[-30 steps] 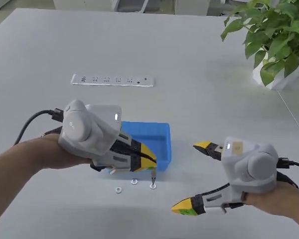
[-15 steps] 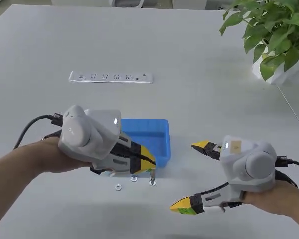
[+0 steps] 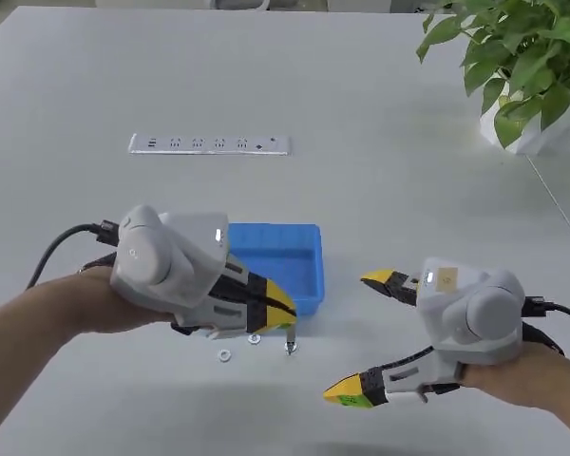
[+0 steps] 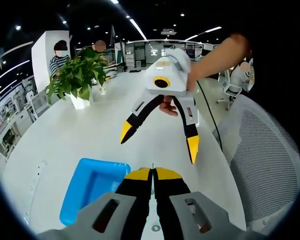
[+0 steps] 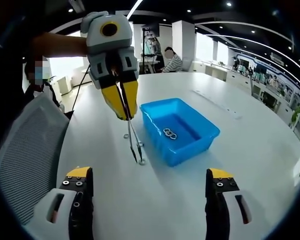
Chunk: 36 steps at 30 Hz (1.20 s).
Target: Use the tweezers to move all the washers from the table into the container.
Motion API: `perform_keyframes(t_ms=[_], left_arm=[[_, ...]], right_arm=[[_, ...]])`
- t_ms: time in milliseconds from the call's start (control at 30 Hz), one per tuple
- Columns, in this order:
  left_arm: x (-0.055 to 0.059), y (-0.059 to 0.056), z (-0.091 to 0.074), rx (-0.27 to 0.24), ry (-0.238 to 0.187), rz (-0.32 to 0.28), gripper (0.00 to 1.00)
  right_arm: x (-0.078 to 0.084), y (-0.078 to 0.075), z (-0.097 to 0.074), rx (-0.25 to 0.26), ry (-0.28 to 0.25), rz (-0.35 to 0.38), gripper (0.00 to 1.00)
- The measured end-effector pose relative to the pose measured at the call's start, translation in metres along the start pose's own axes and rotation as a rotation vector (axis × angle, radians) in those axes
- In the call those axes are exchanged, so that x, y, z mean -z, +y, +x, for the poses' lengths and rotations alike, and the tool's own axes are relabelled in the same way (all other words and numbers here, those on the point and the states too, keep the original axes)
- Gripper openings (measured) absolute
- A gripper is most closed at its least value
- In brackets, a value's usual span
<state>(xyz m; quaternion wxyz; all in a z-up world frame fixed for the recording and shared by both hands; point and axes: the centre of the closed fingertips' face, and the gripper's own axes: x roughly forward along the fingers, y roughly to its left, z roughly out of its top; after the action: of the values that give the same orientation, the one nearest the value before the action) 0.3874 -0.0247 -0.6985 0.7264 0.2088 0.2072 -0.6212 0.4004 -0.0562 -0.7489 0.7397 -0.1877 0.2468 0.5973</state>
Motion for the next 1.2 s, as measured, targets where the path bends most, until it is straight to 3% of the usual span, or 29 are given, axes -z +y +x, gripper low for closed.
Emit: perform_keyframes(t_ms=[333, 833, 1200], left_arm=[[0.002, 0.0, -0.001, 0.007, -0.001, -0.001, 0.05], [0.002, -0.003, -0.002, 0.033, 0.007, 0.011, 0.05], [0.001, -0.004, -0.002, 0.079, 0.035, 0.031, 0.05]], right_arm=[[-0.007, 0.008, 0.007, -0.043, -0.016, -0.055, 0.82], [-0.02, 0.024, 0.032, -0.143, 0.003, -0.144, 0.42], [-0.021, 0.031, 0.048, -0.188, 0.027, -0.162, 0.26]])
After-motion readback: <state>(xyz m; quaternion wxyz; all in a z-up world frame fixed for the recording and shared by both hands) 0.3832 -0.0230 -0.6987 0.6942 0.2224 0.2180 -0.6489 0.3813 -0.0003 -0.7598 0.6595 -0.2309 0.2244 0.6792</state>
